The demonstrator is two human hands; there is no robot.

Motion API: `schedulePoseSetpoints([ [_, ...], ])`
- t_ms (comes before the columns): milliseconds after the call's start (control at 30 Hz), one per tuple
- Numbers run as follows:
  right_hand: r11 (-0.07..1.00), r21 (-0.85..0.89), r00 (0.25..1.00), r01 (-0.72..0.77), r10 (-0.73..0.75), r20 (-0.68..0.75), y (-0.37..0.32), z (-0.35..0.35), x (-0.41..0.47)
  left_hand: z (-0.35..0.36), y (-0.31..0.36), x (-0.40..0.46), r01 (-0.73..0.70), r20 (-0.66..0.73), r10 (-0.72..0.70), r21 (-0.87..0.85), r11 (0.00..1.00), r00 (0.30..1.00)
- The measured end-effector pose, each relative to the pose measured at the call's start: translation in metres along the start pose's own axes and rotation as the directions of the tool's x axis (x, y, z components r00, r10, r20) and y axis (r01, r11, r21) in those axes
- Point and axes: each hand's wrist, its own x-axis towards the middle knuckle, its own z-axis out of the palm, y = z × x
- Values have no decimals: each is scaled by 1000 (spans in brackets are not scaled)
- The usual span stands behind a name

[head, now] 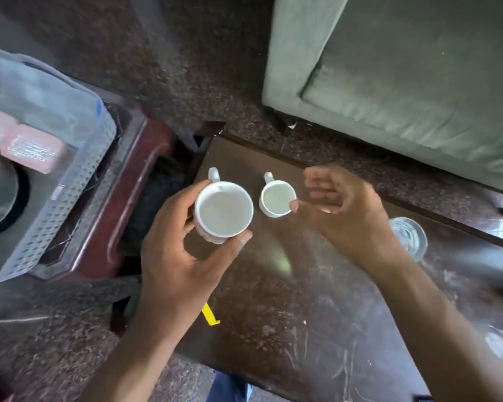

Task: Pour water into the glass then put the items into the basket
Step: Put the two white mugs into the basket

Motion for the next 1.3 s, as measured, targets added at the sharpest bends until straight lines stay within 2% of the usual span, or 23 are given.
schedulePoseSetpoints([
  [67,981,-193,1000,-21,23,10,14,21,17,-15,-8,7,34,-12,-34,-18,999,999],
  [200,873,-483,978,66,40,207,44,63,42,-36,-22,19,61,-24,-62,-51,997,998],
  [333,819,-572,992,51,26,125,60,83,54,-50,-36,27,96,-55,-96,-8,995,994],
  [500,861,-506,999,40,-53,-11,56,89,53,-64,-36,41,153,-138,-137,111,982,981],
  [633,869,-493,998,36,-4,65,19,88,57,-83,-27,66,171,-186,-150,101,980,971],
  [733,862,-473,980,180,-116,163,-31,94,58,-105,-22,94,146,-245,-103,165,975,964],
  [900,860,-282,905,425,-398,152,-136,113,59,-150,-23,141,167,-371,-61,260,951,927],
  [1033,840,-176,853,514,-479,208,-206,140,76,-185,-35,176,221,-436,-94,250,943,895],
  [1167,782,-209,804,587,-533,265,-247,181,101,-210,-54,208,344,-517,-171,261,902,839],
  [1300,743,-248,779,622,-553,295,-264,225,125,-221,-71,240,439,-507,-231,343,830,831],
])
